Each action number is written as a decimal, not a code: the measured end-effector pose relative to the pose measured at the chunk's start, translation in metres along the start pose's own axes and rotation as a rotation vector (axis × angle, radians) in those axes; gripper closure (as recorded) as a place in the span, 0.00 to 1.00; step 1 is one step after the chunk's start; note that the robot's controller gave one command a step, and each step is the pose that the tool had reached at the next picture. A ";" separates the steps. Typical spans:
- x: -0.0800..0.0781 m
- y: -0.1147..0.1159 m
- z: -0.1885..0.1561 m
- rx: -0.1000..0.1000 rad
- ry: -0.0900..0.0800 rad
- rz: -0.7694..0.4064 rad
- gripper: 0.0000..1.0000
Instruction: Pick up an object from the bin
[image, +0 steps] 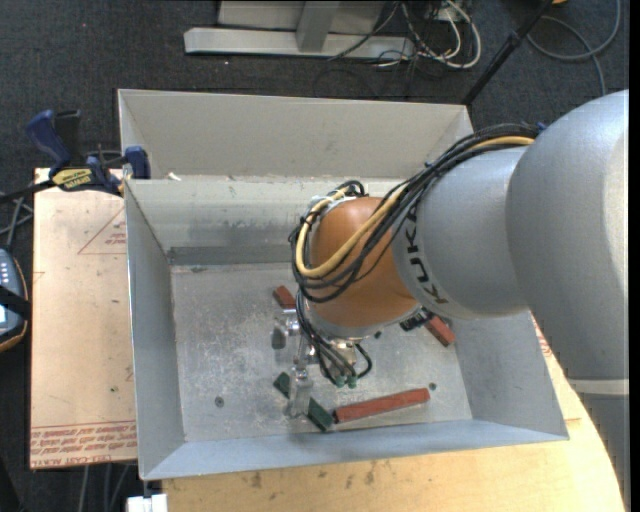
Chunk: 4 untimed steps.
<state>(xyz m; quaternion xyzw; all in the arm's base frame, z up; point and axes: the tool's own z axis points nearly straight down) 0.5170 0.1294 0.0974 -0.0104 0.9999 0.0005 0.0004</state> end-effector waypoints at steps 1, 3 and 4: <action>0.008 -0.009 0.017 0.001 0.002 -0.095 0.00; -0.008 -0.047 0.027 0.000 0.000 -0.230 1.00; -0.011 -0.044 -0.126 0.000 -0.003 -0.242 1.00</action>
Offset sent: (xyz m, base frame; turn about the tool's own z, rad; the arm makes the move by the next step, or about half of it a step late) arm 0.0079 -0.0471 -0.0274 -0.2325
